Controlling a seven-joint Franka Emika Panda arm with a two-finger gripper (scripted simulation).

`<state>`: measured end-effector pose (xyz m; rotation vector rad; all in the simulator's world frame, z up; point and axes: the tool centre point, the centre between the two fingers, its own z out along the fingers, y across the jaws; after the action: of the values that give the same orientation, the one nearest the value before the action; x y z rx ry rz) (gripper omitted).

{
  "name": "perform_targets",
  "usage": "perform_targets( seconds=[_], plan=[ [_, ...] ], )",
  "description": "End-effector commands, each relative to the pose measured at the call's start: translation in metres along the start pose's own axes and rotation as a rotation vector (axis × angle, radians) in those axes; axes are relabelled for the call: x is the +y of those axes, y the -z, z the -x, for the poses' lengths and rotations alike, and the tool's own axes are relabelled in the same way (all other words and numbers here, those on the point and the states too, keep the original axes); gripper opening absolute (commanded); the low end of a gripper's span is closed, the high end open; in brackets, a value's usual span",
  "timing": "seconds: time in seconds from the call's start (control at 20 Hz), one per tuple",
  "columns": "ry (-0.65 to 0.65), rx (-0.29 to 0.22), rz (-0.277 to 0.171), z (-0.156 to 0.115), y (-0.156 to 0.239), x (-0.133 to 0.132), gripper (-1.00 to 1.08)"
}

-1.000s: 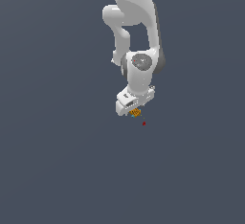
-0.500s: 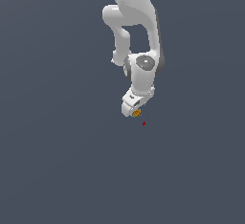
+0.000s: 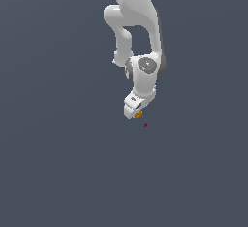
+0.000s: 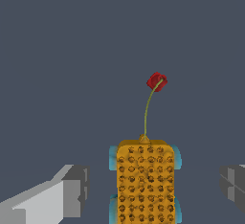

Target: Pick up the object and move it to a goal position.

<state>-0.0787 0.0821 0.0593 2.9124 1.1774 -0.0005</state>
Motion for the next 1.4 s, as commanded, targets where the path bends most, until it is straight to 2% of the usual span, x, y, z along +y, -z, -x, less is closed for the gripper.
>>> perform_targets(
  seconds=[0.0, 0.3, 0.6, 0.65, 1.35],
  plan=[
    [0.001, -0.001, 0.0, 0.0, -0.008, -0.001, 1.0],
    [0.005, 0.0, 0.0, 0.001, -0.035, -0.001, 1.0],
    [0.005, 0.0, 0.0, 0.001, -0.044, -0.001, 1.0],
    [0.005, 0.0, 0.0, 0.001, -0.044, -0.001, -1.0],
    [0.005, 0.001, 0.001, 0.003, -0.04, 0.001, -1.0]
  ],
)
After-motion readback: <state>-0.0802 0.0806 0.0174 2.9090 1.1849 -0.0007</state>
